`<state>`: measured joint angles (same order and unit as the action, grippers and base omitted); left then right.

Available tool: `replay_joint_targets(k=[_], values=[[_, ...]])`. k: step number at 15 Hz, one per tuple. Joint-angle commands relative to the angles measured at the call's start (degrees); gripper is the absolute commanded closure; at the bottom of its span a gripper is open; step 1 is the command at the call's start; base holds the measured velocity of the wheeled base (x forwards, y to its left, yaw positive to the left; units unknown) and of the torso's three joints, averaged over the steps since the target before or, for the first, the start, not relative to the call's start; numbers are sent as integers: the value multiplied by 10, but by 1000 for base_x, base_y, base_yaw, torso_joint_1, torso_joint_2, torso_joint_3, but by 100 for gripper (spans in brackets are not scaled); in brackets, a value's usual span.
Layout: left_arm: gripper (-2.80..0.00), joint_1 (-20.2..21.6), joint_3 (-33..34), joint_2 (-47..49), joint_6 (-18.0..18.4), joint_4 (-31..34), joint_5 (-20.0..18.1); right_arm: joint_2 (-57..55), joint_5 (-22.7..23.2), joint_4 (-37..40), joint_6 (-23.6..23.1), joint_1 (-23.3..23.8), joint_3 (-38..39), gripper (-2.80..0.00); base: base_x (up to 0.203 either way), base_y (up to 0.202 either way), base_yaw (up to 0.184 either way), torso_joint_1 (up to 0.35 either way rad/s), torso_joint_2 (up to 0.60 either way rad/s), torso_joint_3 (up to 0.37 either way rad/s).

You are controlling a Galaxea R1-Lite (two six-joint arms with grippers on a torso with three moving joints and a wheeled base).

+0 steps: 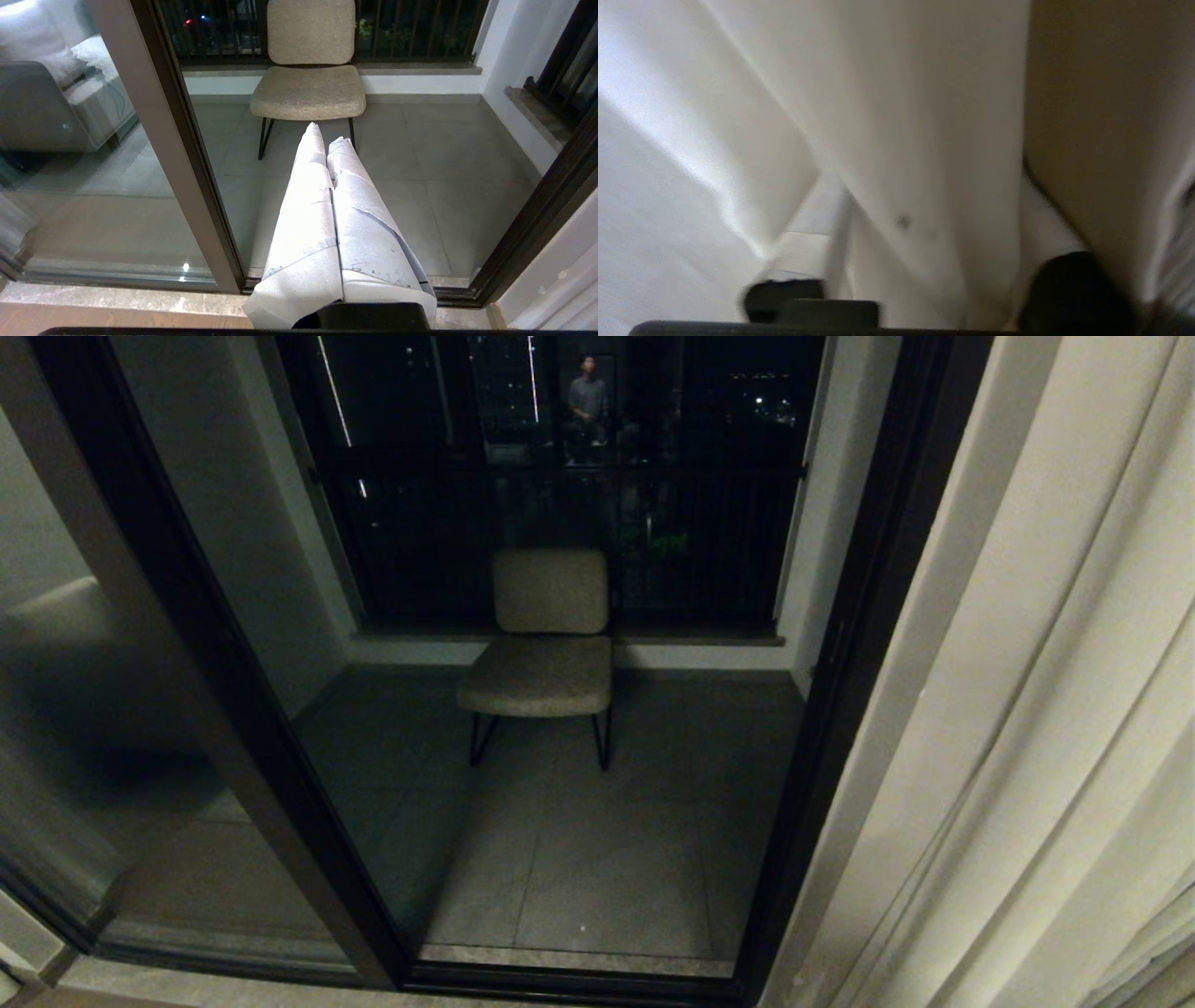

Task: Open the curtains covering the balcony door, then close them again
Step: Pull the inner curtains open on both sides

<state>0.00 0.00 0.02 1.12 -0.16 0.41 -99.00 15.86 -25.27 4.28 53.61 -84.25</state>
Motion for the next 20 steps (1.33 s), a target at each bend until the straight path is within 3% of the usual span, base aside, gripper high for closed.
replay_joint_targets(k=[1,6,10,16,19,20], values=[[0,0,0,0,0,0,0,45,26,0,0,0,41,-280,0,0,0,0,0,0],[0,0,0,0,0,-1,0,160,111,31,-8,-1,192,-280,0,0,0,0,0,0],[0,0,0,0,0,0,0,266,167,74,-64,-8,342,-280,0,0,0,0,0,0],[0,0,0,0,0,0,0,389,174,82,-124,-94,533,-280,0,0,0,0,0,0],[0,0,0,0,0,0,0,419,132,84,-150,-152,602,-280,0,0,0,0,0,0],[0,0,0,0,0,0,0,422,99,84,-158,-171,619,0,0,0,0,0,0,0]])
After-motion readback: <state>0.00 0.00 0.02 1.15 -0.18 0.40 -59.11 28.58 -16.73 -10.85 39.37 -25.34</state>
